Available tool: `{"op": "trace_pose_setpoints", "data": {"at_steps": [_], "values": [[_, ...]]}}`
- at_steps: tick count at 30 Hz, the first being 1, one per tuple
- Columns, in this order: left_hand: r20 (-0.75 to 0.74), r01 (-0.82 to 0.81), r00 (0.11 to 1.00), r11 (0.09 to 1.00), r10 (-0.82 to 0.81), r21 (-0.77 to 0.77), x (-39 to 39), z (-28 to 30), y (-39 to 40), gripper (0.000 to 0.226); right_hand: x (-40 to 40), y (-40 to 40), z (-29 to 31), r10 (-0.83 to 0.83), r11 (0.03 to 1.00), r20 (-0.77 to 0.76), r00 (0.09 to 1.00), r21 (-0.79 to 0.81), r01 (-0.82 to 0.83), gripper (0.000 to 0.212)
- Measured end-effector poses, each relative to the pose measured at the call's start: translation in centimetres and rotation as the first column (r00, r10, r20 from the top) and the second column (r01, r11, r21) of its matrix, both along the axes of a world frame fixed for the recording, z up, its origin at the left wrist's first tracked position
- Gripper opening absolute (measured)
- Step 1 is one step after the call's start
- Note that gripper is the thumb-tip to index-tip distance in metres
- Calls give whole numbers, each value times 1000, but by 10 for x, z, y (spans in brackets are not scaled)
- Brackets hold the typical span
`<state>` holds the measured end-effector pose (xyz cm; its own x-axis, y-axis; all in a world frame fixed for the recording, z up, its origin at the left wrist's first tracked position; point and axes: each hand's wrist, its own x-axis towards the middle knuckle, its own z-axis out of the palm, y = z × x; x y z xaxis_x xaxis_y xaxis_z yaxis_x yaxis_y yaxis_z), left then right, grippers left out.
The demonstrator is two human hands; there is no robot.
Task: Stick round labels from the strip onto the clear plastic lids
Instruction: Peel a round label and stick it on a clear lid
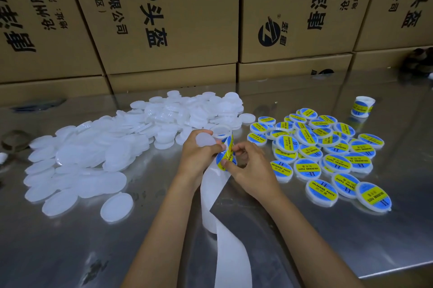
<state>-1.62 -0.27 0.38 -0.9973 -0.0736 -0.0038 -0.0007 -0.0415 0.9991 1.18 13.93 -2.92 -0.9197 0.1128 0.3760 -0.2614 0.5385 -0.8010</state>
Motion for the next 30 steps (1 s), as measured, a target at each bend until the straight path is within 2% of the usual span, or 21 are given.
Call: {"op": "trace_pose_setpoints", "data": {"at_steps": [8,13,19,24,27,30], "values": [[7,30,1000,999,-30,-13,3,4,0,40,-1,-2,0,-13,1000,20,1000,25,12,25],[-14,38,999,998,-39,-41,3,5,1,51,-1,-2,1,-6,1000,36,999,-15,6,27],[-80,-12,997,990,1,-139,-1,1,5,39,1,-4,2,-22,1000,-2,1000,9,22,34],[-81,-51,996,993,42,-105,-2,-3,5,38,2,-3,4,30,999,-33,999,32,-29,27],[-106,-68,993,990,55,-121,-4,-4,6,39,5,-3,9,86,995,-51,995,-43,-89,20],[-107,-70,993,981,51,-180,-6,-3,5,41,8,-2,16,152,966,9,988,-211,-147,12]]}}
